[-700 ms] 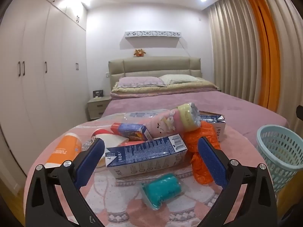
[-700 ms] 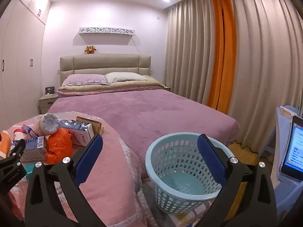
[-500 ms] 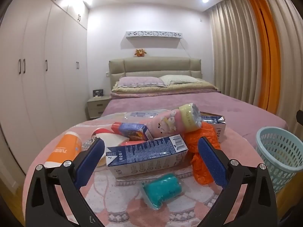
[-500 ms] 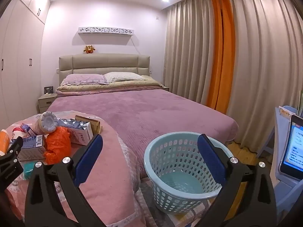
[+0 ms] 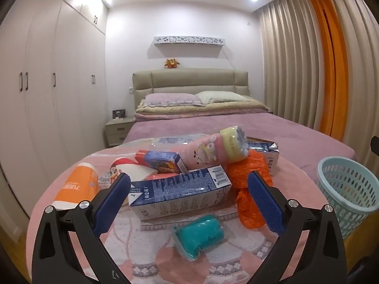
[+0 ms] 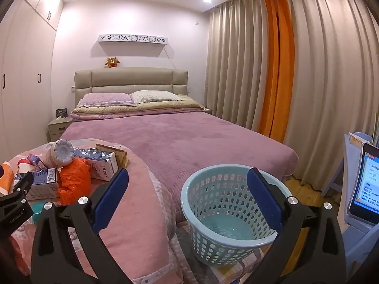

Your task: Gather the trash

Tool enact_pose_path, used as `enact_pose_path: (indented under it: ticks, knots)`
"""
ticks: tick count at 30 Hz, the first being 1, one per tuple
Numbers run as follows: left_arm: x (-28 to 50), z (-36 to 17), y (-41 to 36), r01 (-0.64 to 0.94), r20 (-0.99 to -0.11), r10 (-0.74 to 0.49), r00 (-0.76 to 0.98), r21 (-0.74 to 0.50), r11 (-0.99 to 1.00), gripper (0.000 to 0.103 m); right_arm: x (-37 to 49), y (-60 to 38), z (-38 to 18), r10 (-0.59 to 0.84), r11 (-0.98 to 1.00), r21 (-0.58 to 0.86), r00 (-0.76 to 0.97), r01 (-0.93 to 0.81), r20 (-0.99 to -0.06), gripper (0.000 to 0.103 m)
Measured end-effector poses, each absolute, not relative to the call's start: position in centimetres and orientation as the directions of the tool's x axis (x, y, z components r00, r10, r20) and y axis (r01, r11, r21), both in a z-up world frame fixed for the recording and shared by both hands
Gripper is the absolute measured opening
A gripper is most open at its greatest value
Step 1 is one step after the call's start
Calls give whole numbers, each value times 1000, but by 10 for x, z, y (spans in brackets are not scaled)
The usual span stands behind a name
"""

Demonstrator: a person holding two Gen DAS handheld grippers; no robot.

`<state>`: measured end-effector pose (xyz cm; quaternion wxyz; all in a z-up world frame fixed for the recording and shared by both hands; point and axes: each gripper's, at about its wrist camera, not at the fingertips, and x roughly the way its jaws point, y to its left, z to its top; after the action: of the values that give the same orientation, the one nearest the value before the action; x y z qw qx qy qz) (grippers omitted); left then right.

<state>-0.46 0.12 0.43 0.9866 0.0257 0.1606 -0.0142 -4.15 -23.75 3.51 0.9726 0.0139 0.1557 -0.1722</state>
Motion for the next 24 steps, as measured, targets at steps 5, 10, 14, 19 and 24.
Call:
enact_pose_path:
  ticks: [5,10,14,19,24]
  knots:
    - [-2,1,1,49,-323,-34,946,39,998,96,-41,-236,37,-332,940,-29,892,340,-306,95]
    - [-2,1,-1,54,-323,-38,946,41,998,96,-40,-236,37,-317,943,-13,891,331,-325,95]
    - [-3,1,0,55,-323,-41,945,35,998,96,-39,-236,35,-317,943,-13,888,331,-332,95]
    - [-2,1,1,55,-325,-41,945,34,998,96,-39,-237,35,-313,944,-8,887,330,-338,94]
    - [-2,1,3,41,-324,-29,946,29,999,96,-37,-238,33,-306,945,-2,885,326,-350,91]
